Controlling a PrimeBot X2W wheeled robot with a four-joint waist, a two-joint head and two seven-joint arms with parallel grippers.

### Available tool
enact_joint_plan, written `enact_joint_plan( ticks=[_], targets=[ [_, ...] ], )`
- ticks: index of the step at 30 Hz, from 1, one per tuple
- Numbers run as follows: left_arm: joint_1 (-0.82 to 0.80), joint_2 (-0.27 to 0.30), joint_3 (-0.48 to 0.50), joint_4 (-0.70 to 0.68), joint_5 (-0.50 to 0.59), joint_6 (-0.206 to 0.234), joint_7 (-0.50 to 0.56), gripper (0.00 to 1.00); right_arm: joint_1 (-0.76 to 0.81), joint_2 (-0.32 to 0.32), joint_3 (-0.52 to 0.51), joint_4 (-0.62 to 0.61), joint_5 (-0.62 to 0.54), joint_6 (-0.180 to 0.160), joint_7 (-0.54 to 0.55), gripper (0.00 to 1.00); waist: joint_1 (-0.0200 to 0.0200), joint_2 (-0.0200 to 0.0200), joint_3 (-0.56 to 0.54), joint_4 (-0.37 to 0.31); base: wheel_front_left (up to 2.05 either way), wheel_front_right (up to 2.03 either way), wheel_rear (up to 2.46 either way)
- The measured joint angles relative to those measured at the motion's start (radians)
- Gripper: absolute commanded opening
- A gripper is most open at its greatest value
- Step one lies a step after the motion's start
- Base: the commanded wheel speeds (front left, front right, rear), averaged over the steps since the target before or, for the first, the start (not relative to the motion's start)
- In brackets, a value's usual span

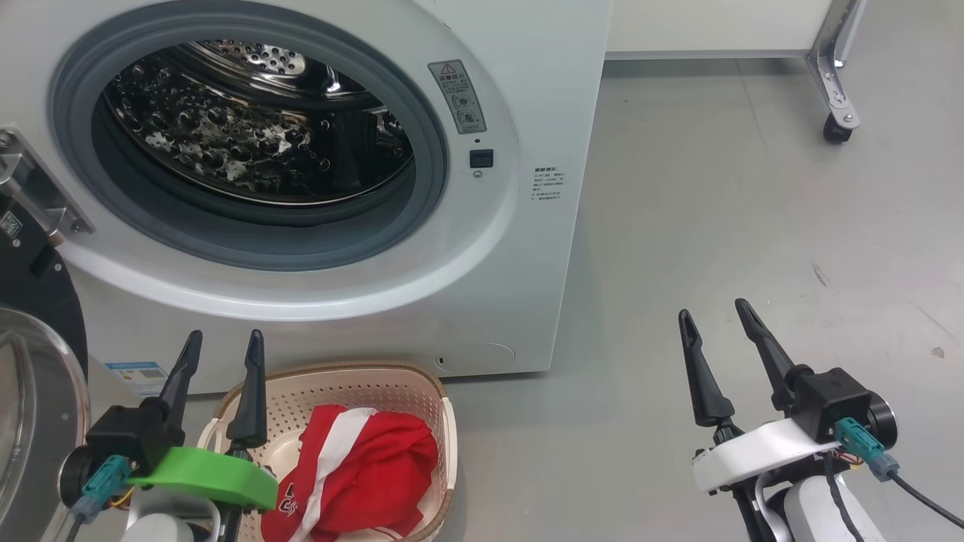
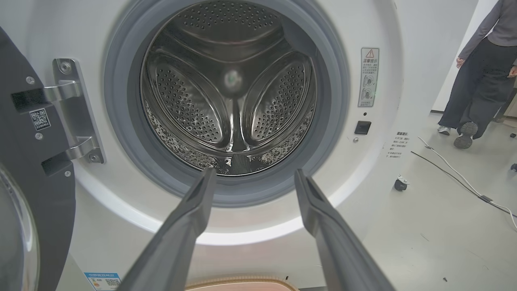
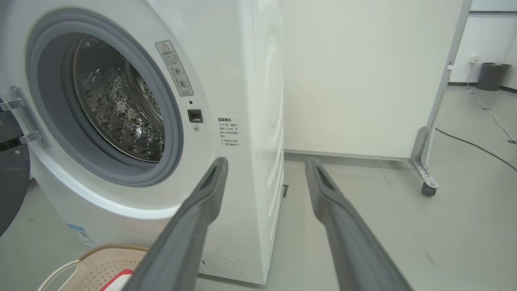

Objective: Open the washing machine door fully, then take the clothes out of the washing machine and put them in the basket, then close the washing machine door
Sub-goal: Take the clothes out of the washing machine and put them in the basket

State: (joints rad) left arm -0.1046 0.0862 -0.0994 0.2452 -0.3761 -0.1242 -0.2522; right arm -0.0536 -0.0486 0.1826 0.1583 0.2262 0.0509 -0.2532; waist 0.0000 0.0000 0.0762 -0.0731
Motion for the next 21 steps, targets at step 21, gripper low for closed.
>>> enact_joint_plan(
  ticks=[21],
  targets=[
    [0.019,-0.007,0.001,-0.031,0.000,0.000,0.000,1.00,0.002,0.001,-0.007,0.000,-0.002,0.001,0.000,1.00,0.0000,0.0000,0.009,-0.006,0.00,0.00,0.00]
  ],
)
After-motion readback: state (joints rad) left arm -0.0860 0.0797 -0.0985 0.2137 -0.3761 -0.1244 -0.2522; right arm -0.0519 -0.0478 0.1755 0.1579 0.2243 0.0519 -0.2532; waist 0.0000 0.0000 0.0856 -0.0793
